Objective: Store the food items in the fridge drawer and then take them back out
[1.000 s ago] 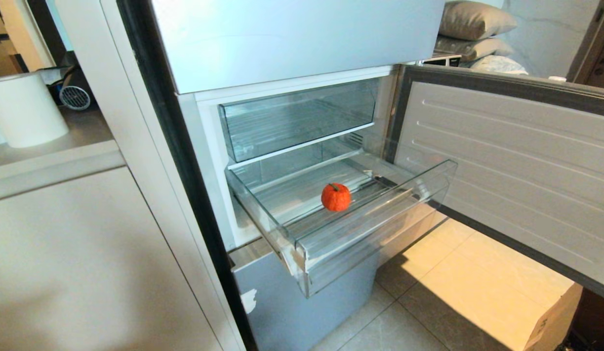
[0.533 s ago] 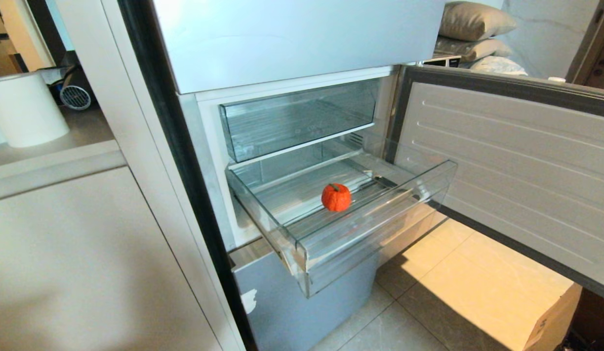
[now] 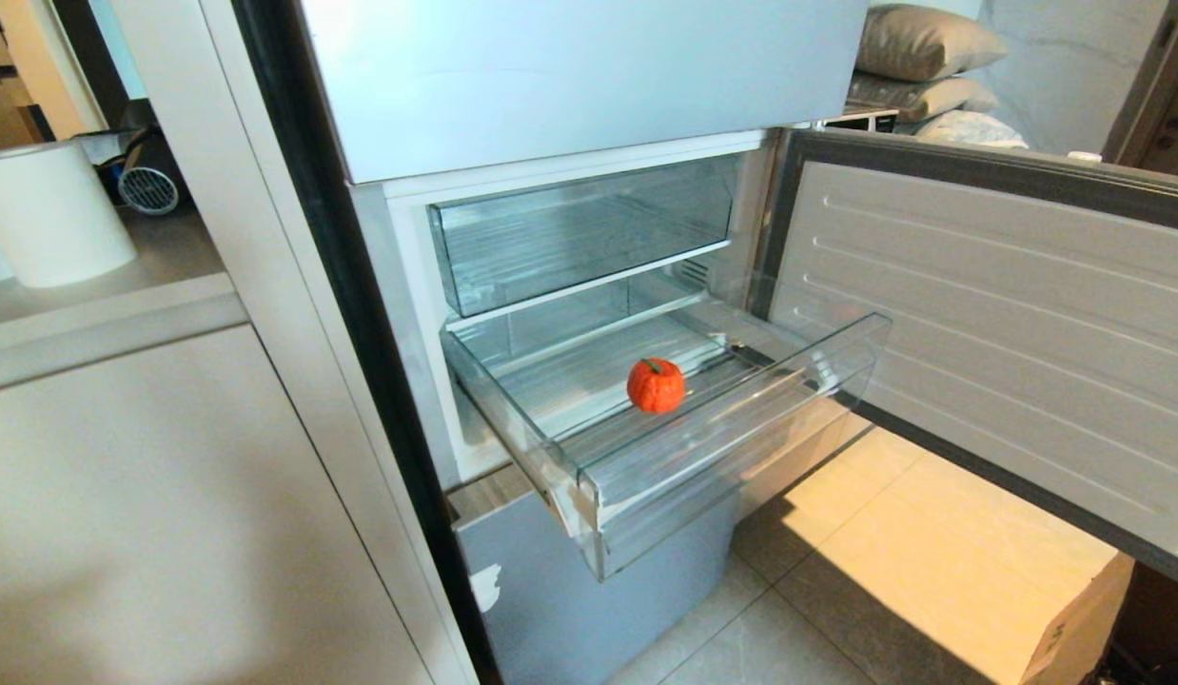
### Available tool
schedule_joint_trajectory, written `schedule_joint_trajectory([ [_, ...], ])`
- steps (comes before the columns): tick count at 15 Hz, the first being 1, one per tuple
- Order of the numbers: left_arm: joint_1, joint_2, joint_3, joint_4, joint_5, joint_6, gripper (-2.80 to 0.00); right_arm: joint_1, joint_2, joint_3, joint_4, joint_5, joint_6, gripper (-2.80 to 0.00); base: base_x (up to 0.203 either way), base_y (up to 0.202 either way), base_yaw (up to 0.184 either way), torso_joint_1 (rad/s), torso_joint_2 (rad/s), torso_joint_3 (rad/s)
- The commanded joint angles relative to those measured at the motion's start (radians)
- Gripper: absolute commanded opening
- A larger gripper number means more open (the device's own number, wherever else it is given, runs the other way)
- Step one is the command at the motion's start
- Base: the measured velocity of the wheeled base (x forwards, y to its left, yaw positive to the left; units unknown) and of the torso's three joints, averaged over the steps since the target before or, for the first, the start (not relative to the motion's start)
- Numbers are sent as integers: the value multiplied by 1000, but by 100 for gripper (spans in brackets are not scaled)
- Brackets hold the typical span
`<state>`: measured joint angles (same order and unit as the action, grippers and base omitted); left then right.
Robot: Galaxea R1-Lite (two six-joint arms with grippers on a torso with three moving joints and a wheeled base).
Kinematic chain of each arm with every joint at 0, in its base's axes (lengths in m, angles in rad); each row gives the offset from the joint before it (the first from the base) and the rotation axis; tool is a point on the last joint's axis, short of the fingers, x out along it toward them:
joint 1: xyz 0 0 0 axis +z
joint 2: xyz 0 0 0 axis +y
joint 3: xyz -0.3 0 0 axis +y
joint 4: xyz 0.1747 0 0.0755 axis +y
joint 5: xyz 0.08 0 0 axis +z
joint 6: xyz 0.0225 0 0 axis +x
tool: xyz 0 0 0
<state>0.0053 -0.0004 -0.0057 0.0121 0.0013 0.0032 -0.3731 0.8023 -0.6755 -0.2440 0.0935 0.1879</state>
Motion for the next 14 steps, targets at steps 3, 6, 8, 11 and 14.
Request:
schedule_joint_trajectory([
  [3, 1, 0, 0, 0, 0, 0, -280, 189, 225, -168, 207, 199, 5, -280, 0, 0, 0, 0, 0, 0],
  [6, 1, 0, 0, 0, 0, 0, -280, 288, 343, -225, 193, 296, 9, -280, 0, 0, 0, 0, 0, 0],
  [8, 1, 0, 0, 0, 0, 0, -280, 367, 506, -275, 142, 264, 27, -280, 0, 0, 0, 0, 0, 0],
  [11, 2, 0, 0, 0, 0, 0, -280, 507, 857, -441, 67, 144, 55, -280, 0, 0, 0, 0, 0, 0],
  [14, 1, 0, 0, 0, 0, 0, -280, 595, 1090, -704, 31, 39, 71, -280, 0, 0, 0, 0, 0, 0],
])
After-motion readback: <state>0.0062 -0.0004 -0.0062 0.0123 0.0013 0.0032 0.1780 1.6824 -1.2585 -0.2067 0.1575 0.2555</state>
